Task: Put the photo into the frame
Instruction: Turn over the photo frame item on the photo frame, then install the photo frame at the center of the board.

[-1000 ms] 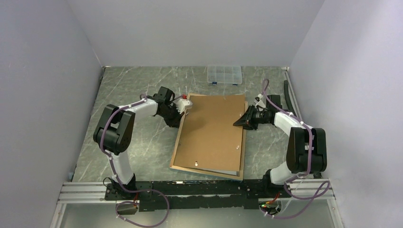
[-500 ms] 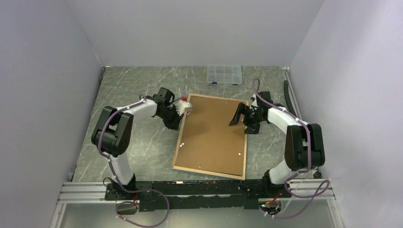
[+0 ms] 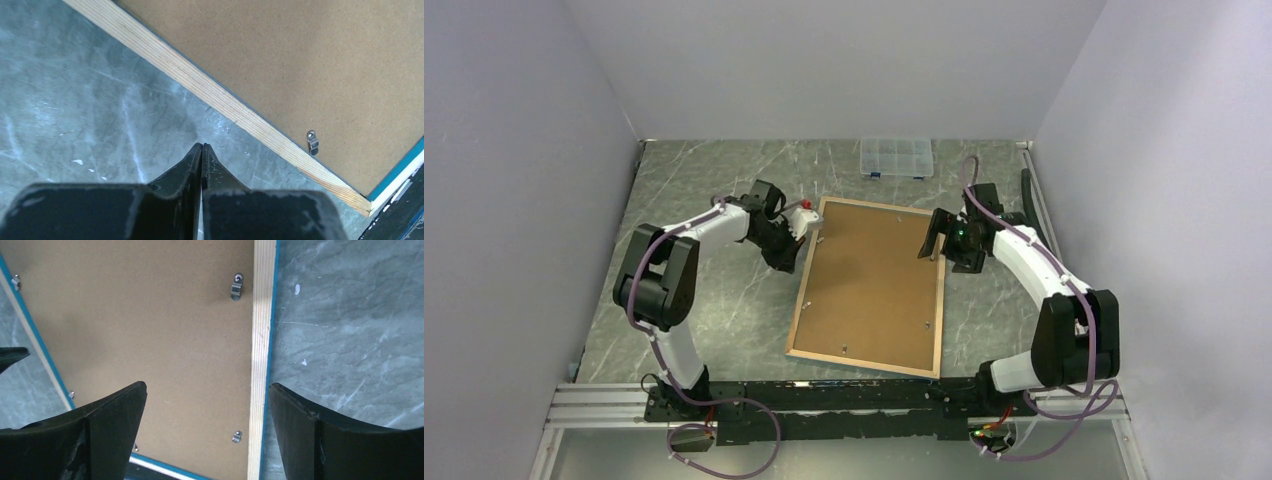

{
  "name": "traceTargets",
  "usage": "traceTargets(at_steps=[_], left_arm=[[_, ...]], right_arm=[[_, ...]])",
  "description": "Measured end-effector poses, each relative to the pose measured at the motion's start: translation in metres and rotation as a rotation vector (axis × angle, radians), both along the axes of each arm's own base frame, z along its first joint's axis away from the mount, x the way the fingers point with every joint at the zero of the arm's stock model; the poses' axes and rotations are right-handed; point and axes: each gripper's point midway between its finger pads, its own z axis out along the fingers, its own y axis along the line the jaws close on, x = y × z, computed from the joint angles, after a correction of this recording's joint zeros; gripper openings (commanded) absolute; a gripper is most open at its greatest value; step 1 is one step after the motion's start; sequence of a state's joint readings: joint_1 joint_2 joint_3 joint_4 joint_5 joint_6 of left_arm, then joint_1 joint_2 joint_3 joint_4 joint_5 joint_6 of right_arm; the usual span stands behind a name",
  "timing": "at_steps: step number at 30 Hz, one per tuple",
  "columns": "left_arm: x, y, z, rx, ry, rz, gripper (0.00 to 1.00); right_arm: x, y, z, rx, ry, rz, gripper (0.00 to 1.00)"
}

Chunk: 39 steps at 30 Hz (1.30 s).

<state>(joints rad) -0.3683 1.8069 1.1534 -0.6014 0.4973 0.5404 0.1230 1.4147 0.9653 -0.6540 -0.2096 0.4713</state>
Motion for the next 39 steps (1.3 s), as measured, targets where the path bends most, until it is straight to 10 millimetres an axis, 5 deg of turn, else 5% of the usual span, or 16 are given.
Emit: traceTargets(at_steps=[3, 6, 12, 16, 21, 25, 31, 39], left_arm=[[0.005, 0.0, 0.009, -0.012, -0.001, 0.011, 0.12], [0.012, -0.001, 0.022, -0.04, 0.005, 0.031, 0.23], [0.031, 0.001, 0.059, -0.131, 0.036, 0.124, 0.29], [0.025, 0.004, 0.061, -0.169, 0.121, 0.175, 0.26], [0.009, -0.001, 0.049, -0.195, 0.239, 0.189, 0.24], [-0.004, -0.002, 0.038, -0.208, 0.321, 0.194, 0.21], [-0.016, -0.002, 0.027, -0.226, 0.399, 0.206, 0.19], [-0.024, -0.006, 0.023, -0.251, 0.447, 0.213, 0.18]], right_arm=[[-0.001, 0.006, 0.003, -0.046, -0.023, 0.014, 0.8], [-0.002, 0.027, 0.007, -0.097, -0.057, 0.054, 0.78], [-0.006, 0.107, 0.034, -0.055, -0.238, 0.201, 0.78], [-0.004, 0.16, 0.046, 0.093, -0.324, 0.258, 0.64], [-0.018, 0.223, 0.019, 0.161, -0.318, 0.387, 0.26], [-0.056, 0.265, -0.01, 0.187, -0.263, 0.519, 0.24], [-0.078, 0.293, -0.012, 0.254, -0.28, 0.605, 0.3], [-0.096, 0.298, -0.023, 0.268, -0.29, 0.65, 0.37]])
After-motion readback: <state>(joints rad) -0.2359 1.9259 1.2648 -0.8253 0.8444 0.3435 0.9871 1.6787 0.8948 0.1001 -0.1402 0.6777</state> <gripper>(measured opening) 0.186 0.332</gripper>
